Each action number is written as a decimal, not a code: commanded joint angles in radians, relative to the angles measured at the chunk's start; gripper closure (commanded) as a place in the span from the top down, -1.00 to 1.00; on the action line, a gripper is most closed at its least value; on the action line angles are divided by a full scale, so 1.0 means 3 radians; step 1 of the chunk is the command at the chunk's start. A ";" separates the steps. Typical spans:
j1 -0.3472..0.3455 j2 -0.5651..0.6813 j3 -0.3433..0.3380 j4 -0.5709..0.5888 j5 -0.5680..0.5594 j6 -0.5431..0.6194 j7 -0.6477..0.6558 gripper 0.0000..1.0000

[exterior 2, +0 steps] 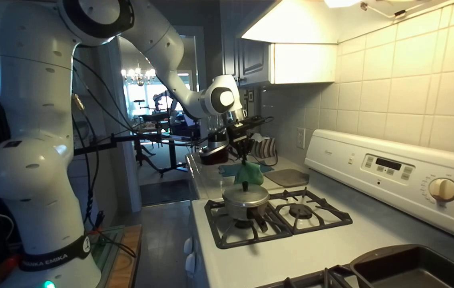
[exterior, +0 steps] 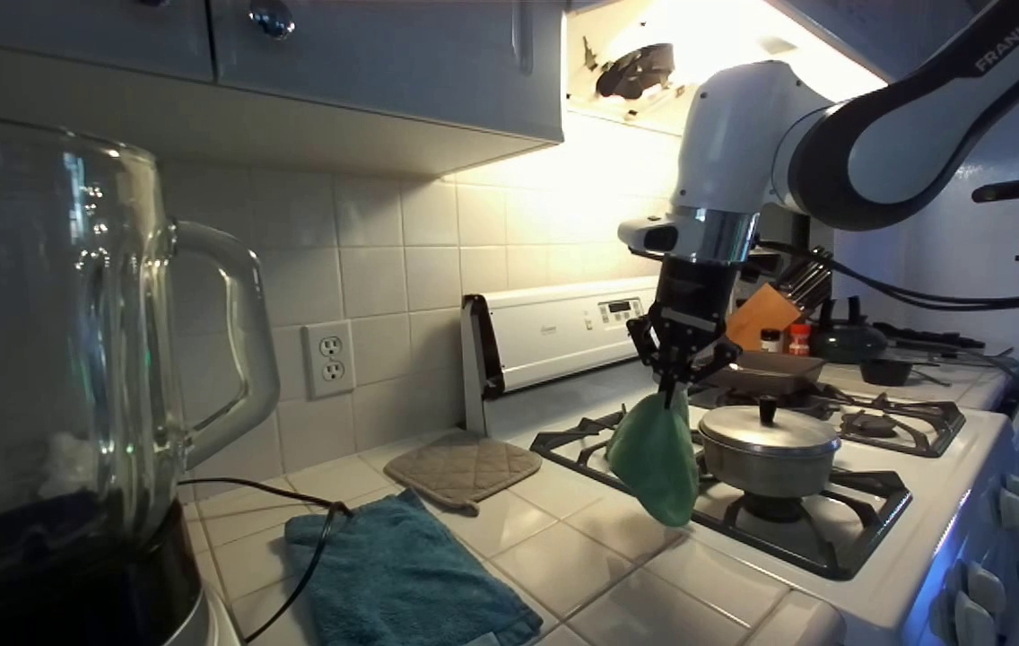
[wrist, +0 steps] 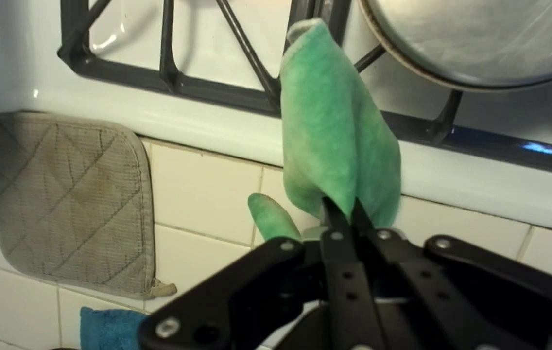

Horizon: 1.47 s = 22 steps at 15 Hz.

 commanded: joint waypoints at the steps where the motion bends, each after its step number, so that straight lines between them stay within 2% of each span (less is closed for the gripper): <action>1: -0.0059 -0.0393 -0.0047 -0.0307 0.0042 -0.0012 0.0141 -0.98; 5: -0.0089 -0.0694 -0.0110 -0.0482 0.0014 -0.0040 0.0273 -0.98; 11: -0.0107 -0.1073 -0.0207 -0.0679 -0.0042 -0.0297 0.0601 -0.98; 22: -0.0170 -0.1270 -0.0389 -0.0826 -0.0034 -0.0438 0.0824 -0.98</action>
